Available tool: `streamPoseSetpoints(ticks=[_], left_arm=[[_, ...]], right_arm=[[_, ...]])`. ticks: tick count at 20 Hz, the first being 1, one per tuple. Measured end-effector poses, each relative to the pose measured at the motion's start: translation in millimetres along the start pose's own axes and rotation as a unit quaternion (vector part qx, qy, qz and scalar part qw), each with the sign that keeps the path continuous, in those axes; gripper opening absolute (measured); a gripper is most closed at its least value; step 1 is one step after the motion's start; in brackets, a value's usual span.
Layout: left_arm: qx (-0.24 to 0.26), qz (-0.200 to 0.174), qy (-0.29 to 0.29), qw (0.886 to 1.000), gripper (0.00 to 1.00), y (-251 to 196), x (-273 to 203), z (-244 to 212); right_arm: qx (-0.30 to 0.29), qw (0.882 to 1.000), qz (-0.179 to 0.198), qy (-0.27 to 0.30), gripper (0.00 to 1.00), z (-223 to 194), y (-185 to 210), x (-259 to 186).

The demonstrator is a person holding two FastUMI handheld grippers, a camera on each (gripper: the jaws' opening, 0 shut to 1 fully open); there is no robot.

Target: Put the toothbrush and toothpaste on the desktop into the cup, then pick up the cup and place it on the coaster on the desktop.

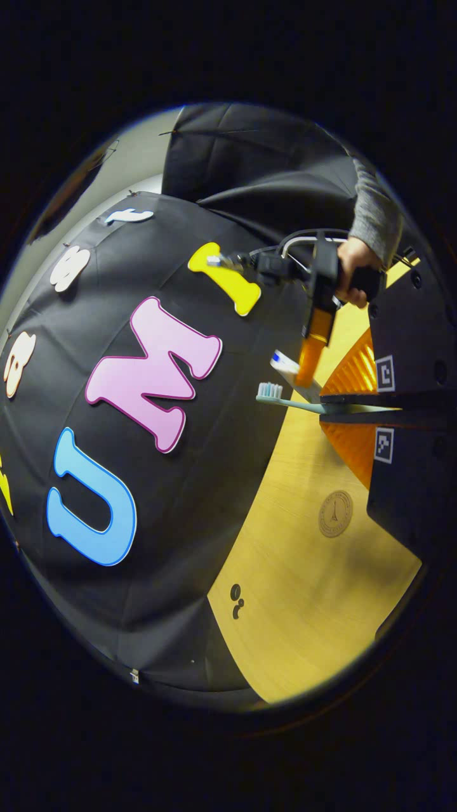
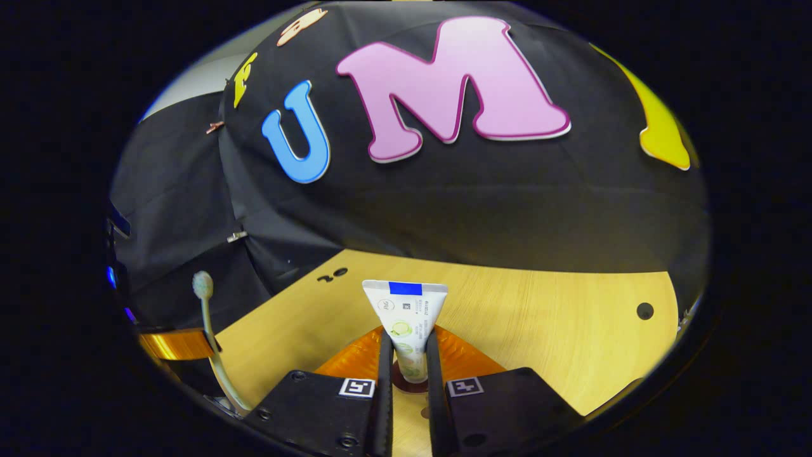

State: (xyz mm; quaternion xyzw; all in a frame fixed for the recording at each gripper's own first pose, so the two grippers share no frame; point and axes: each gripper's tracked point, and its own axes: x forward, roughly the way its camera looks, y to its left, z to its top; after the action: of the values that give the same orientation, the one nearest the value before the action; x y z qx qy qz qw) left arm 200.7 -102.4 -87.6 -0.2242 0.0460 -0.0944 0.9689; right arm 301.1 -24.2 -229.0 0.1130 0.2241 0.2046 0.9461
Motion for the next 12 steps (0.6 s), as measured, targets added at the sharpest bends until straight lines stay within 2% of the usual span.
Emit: streamPoseSetpoints(ticks=[4, 5, 6, 7, 10, 11, 12], left_arm=[[-0.02, 0.001, -0.014, 1.0, 0.06, 3, 28, 3], [-0.021, 0.002, -0.013, 1.0, 0.06, 3, 31, 1], [-0.022, 0.003, -0.014, 1.0, 0.06, 3, 33, 1], [-0.023, 0.003, -0.014, 1.0, 0.06, 3, 36, 0], [-0.023, 0.005, -0.01, 1.0, 0.06, 3, 45, -4], [-0.025, 0.003, -0.01, 1.0, 0.06, 3, 48, -5], [-0.027, 0.004, -0.01, 1.0, 0.06, 3, 50, -6]], right_arm=[[-0.005, 0.996, -0.009, 0.085, 0.27, -44, -9, 32], [-0.007, 0.995, -0.011, 0.102, 0.2, -53, -10, 36], [-0.01, 0.994, -0.014, 0.112, 0.21, -59, -13, 40], [-0.012, 0.992, -0.016, 0.124, 0.27, -63, -14, 42], [-0.001, 0.992, -0.011, 0.123, 0.29, -64, -16, 47], [0.001, 0.993, -0.011, 0.12, 0.26, -63, -17, 49], [0.007, 0.993, -0.009, 0.119, 0.35, -63, -16, 51]])
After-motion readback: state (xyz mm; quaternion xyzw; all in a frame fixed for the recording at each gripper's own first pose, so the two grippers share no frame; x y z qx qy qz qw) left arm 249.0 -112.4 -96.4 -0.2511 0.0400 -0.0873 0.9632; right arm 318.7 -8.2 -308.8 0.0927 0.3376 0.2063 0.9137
